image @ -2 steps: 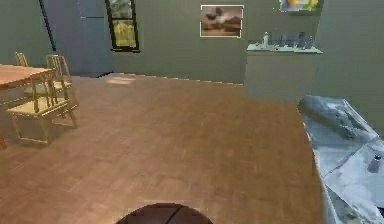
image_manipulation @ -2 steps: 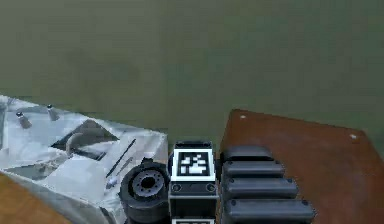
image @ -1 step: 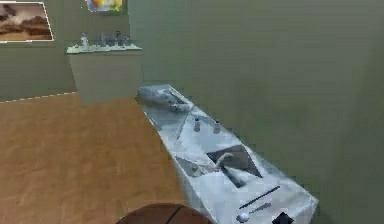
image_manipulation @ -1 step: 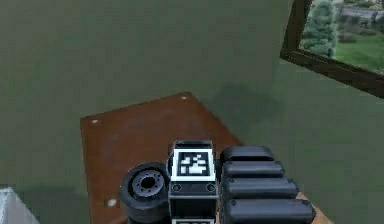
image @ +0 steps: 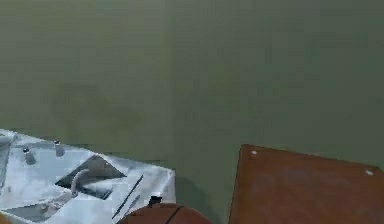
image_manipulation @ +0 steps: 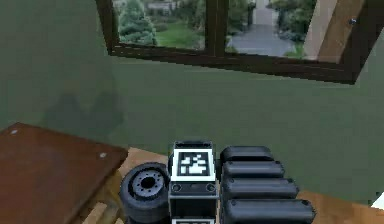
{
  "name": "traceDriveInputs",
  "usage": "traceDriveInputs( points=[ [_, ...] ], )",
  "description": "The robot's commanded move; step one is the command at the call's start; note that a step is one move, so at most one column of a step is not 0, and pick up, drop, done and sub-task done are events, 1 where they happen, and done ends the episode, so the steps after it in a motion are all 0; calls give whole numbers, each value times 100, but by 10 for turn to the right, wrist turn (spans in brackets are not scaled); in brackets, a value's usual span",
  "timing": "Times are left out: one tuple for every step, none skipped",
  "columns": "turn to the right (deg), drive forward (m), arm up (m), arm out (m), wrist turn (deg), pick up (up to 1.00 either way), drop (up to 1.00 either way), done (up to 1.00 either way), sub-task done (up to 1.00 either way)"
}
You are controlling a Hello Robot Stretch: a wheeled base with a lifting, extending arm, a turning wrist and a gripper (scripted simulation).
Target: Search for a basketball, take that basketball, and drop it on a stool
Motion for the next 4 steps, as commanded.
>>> traceDriveInputs(
  points=[
    [450, 0, 0, 0, 0, 0, 0, 0, 0],
    [60, 0, 0, 0, 0, 0, 0, 0, 0],
    [-450, 0, 0, 0, 0, 0, 0, 0, 0],
    [-450, 0, 0, 0, 0, 0, 0, 0, 0]
  ],
)
